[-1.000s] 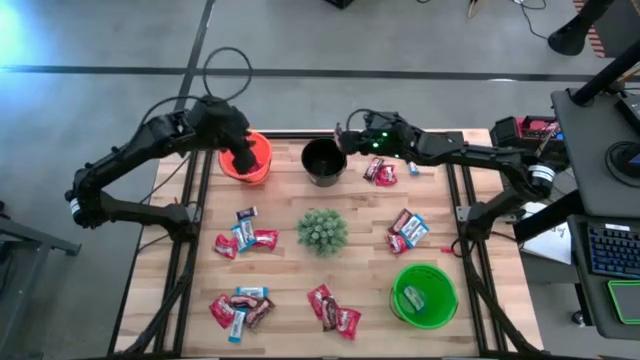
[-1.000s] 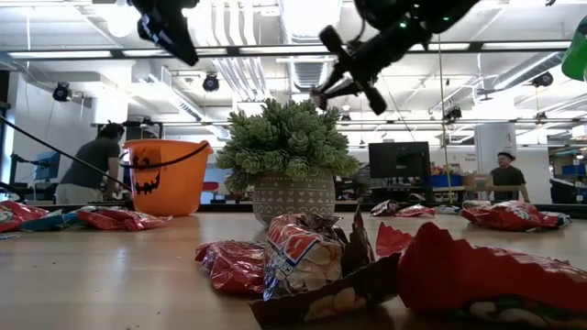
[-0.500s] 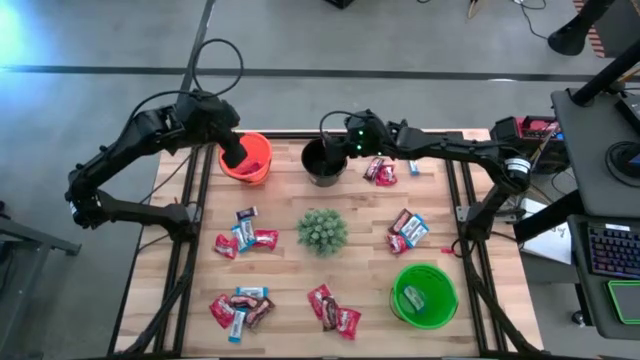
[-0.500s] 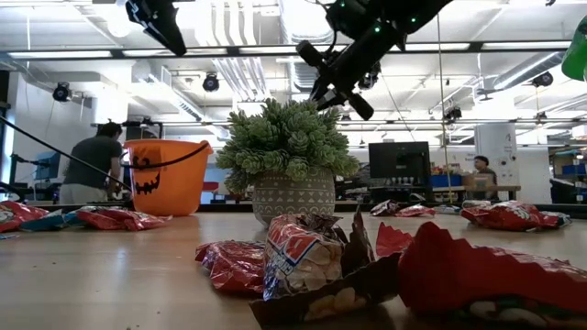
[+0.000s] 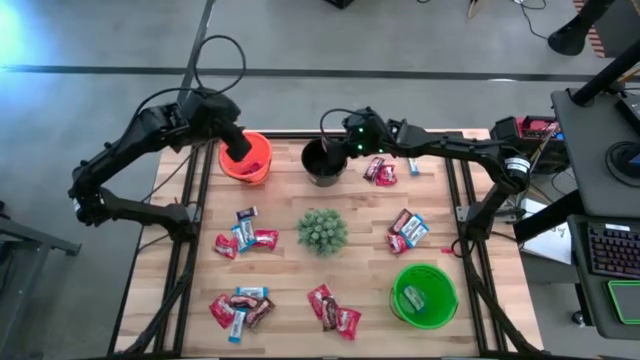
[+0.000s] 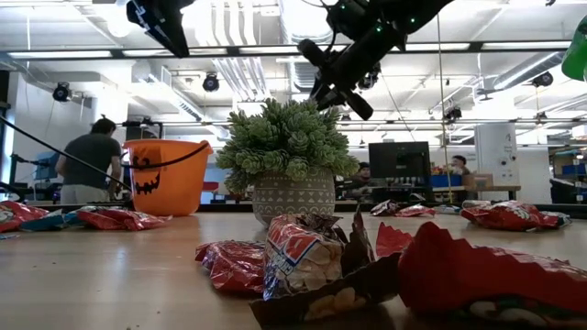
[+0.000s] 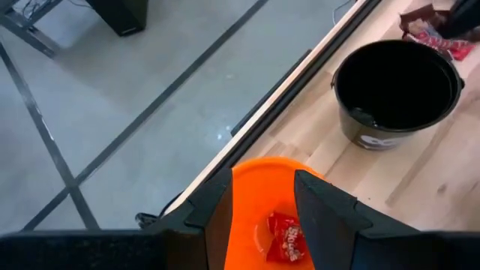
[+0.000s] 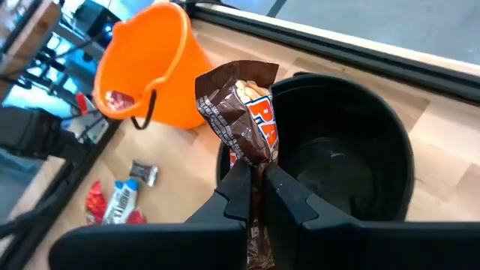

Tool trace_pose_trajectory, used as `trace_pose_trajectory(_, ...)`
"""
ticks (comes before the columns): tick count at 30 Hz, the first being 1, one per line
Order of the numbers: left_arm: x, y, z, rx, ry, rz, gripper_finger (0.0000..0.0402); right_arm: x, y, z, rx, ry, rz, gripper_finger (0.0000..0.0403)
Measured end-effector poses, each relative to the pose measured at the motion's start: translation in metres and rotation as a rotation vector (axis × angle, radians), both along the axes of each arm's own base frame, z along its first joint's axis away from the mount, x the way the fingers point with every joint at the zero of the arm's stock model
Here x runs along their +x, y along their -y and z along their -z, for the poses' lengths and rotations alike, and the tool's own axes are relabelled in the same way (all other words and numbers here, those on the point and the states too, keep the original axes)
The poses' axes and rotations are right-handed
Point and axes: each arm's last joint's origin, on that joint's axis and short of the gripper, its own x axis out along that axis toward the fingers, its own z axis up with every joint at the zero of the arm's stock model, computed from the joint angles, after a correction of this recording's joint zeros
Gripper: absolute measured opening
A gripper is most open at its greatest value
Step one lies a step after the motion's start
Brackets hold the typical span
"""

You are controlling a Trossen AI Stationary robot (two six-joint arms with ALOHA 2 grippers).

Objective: Sort candy
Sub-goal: Put the brown chocolate into the black bucket

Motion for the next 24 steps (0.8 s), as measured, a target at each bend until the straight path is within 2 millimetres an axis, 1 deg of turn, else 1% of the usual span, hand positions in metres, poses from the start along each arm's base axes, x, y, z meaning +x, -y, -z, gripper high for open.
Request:
trace_pose_trajectory(4,0.003,-0.002,-0.003,-0.005,0.013,-0.003,0.0126,0.000,0.000,0.000,-0.010,-0.004,-0.018,0.0013)
trace_pose_trajectory(9,0.006,-0.003,-0.004,-0.010,0.017,-0.006,0.0126,0.000,-0.001,0.000,-0.003,0.005,-0.106,0.0014)
trace_pose_trajectory(11,0.008,-0.004,-0.005,-0.023,0.026,0.010,0.0126,0.001,-0.002,0.000,-0.004,0.007,-0.129,0.0021)
trace_pose_trajectory(14,0.010,-0.005,-0.005,-0.028,0.027,0.012,0.0126,0.000,-0.002,0.000,-0.009,0.006,-0.135,0.0045)
trace_pose_trajectory(20,0.012,-0.005,-0.004,-0.041,0.031,0.022,0.0126,0.000,-0.001,0.000,-0.025,-0.001,-0.131,0.0108)
trace_pose_trajectory(24,0.012,-0.005,-0.004,-0.040,0.032,0.022,0.0126,0.000,0.000,0.000,-0.025,0.000,-0.129,0.0136)
